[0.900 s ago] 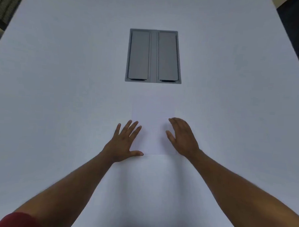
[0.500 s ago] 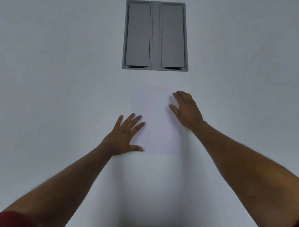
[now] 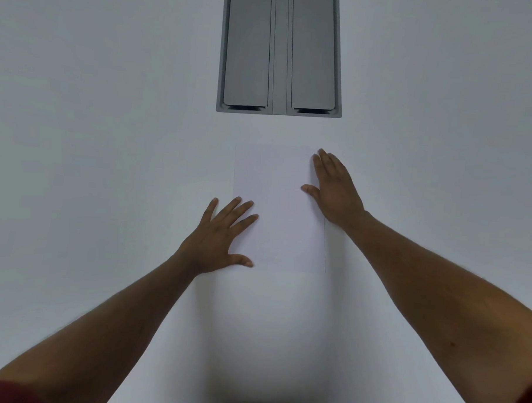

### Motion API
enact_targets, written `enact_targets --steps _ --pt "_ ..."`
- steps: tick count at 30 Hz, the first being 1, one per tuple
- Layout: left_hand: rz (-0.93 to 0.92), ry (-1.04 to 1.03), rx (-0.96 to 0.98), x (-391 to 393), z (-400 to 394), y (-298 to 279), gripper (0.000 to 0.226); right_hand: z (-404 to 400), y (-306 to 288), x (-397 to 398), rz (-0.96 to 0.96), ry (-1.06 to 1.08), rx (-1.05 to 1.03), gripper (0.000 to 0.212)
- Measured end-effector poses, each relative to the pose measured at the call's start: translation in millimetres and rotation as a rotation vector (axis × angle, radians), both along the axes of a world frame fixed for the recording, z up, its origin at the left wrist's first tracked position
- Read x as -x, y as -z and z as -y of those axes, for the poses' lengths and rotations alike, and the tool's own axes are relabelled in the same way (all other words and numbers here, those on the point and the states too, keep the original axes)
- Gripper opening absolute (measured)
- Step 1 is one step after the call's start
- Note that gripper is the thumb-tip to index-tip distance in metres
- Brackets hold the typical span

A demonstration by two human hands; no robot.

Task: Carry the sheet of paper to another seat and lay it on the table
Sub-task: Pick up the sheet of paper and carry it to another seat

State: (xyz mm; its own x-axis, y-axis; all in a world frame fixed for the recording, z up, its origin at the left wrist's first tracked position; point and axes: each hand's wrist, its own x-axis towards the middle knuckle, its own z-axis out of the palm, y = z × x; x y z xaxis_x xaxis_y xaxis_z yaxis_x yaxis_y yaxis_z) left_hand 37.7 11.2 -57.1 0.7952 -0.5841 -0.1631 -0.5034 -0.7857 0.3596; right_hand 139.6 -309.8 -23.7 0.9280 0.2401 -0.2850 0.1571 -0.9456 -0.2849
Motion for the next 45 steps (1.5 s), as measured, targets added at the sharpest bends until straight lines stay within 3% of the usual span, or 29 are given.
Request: enact_targets --steps 14,19,23,26,29,33,36,40,45 --pt "-0.008 -0.008 0.002 -1 1 -5 0.112 -7 -3 2 0.018 0.14 -0.23 0.081" --pt "-0.015 -0.009 -0.014 -1 2 -4 0.113 -21 -10 23 0.012 0.558 -0.651 0.087" --pt "-0.013 -0.005 -0.029 0 2 -4 0.113 -28 -7 59 -0.061 0.939 -0.808 0.094" --pt "-0.032 -0.002 -0.054 0 3 -7 0.114 -24 -4 86 -0.135 1.054 -0.848 0.071" --pt "-0.07 -0.004 -0.129 0 7 -13 0.114 -21 -5 103 -0.168 0.958 -0.784 0.033" --pt "-0.098 -0.019 -0.208 8 17 -29 0.108 -17 -14 108 -0.191 0.889 -0.771 0.026" --pt "-0.102 -0.164 -0.053 23 29 -47 0.089 -10 -22 108 -0.247 0.94 -0.868 0.033" --pt "-0.063 -0.575 0.27 37 42 -76 0.065 1 -38 119 -0.298 0.947 -1.062 0.026" --pt "-0.342 -1.058 0.647 36 45 -114 0.065 11 -68 152 -0.325 0.895 -1.207 0.022"
